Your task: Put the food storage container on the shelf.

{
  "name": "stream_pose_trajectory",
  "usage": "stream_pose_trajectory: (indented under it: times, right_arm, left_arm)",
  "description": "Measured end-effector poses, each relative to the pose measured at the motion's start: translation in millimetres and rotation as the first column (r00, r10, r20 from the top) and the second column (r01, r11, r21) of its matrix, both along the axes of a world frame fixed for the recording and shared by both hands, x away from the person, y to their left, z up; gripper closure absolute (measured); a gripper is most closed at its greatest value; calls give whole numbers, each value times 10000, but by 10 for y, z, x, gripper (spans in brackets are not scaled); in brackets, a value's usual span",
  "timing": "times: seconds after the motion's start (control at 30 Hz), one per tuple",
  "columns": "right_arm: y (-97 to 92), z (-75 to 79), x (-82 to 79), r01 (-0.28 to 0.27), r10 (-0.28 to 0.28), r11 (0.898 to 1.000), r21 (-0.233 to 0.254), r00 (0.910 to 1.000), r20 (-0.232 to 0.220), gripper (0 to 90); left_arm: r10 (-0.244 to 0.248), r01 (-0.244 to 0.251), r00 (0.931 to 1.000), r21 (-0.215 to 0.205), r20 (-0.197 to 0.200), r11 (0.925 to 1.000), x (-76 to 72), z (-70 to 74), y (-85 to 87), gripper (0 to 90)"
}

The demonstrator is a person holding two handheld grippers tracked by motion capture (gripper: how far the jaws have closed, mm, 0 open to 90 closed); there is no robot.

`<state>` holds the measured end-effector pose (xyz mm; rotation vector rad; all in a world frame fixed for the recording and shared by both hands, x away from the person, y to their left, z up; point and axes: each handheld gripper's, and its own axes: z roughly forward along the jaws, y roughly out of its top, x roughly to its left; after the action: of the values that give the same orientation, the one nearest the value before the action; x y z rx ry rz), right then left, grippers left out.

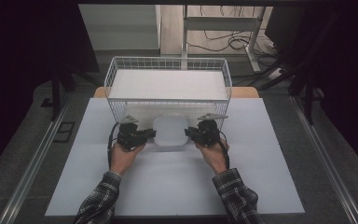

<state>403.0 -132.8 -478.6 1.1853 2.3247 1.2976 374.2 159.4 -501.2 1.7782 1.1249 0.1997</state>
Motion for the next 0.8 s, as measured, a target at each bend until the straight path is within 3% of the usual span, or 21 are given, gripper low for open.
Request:
stream_pose_trajectory:
  times: [0.13,0.27,0.4,0.47,0.5,0.57,0.63,0.67,0.7,0.8]
  right_arm:
    - [12,8,21,-71,71,9999,92,10000,42,756]
    - [23,11,56,-7,4,9998,206,9999,108,733]
    - [72,-7,113,449,-454,9987,252,9988,182,663]
    - [64,-6,124,519,-534,9980,356,9977,428,703]
    - [96,11,126,645,-646,9979,40,9946,813,702]
    - [144,16,127,770,-739,9968,-222,9904,1165,699]
    - [155,16,130,799,-754,9964,-299,9888,1290,694]
    - [168,11,153,1002,-956,9947,-251,9852,1424,675]
    - [163,13,164,1049,-1008,9942,-222,9849,1410,672]
    - [147,34,158,1151,-1111,9932,-185,9824,1501,672]
  left_arm:
    - [75,-76,10000,-242,-28,9997,28,-32,22,779]
    - [137,-129,9996,-339,255,9993,61,-33,32,753]
    - [319,-332,9963,146,794,9993,100,22,-11,763]
    - [448,-493,9940,435,994,9978,128,39,-43,751]
    - [707,-755,9907,373,1161,9965,160,44,-59,744]
    - [907,-961,9871,353,1318,9947,185,39,-65,728]
    - [1020,-1087,9850,413,1393,9932,199,38,-66,718]
    - [1123,-1207,9824,483,1490,9915,207,39,-73,672]
    - [1361,-1474,9765,571,1674,9874,204,52,-85,653]
    - [1303,-1392,9761,396,1742,9895,171,79,-50,618]
